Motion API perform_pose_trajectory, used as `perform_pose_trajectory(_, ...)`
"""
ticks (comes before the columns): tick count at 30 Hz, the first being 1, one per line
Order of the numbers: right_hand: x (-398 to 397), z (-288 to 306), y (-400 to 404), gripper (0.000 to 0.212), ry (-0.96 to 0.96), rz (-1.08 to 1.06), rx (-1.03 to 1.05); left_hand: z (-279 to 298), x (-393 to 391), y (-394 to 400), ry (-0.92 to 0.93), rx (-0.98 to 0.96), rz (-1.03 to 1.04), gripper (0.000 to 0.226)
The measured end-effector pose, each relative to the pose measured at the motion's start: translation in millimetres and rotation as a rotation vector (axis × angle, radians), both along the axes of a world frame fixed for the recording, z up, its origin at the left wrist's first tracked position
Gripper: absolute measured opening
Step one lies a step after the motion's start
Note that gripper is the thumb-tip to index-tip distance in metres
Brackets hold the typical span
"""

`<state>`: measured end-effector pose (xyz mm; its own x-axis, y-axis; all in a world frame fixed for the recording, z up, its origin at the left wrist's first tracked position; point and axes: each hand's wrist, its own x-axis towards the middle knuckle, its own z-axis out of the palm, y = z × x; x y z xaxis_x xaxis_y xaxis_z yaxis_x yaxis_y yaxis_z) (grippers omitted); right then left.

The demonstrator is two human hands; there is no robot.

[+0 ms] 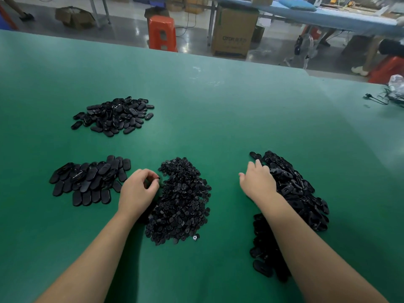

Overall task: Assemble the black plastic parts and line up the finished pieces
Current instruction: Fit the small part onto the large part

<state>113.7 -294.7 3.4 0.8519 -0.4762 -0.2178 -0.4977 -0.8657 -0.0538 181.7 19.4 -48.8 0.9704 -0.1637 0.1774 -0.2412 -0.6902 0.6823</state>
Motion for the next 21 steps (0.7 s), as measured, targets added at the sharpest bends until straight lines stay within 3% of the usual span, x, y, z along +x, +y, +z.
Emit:
perform_pose_trajectory(2, 3, -1, -4, 0.045, 0.030, 0.007, 0.012, -1, 0, 0, 0.003, -0.004, 0.002, 0.015)
perform_pose_trajectory(6, 3, -4, 3, 0.032, -0.108, 0.021, 0.061, -2, 2, 1, 0.005, -0.012, 0.009, 0.014)
perform_pose_trajectory(12, 1, -9, 17, 0.033, -0.223, 0.170, 0.066, -2, 1, 1, 0.024, -0.026, 0.015, 0.015)
perform_pose_trajectory(17, -5, -16, 9, 0.045, -0.125, 0.282, 0.021, -2, 1, 2, 0.024, -0.020, 0.013, 0.015)
perform_pose_trajectory(21, -7, -19, 10, 0.033, -0.182, 0.257, 0.050, -1, 0, 2, 0.028, -0.027, 0.019, 0.016)
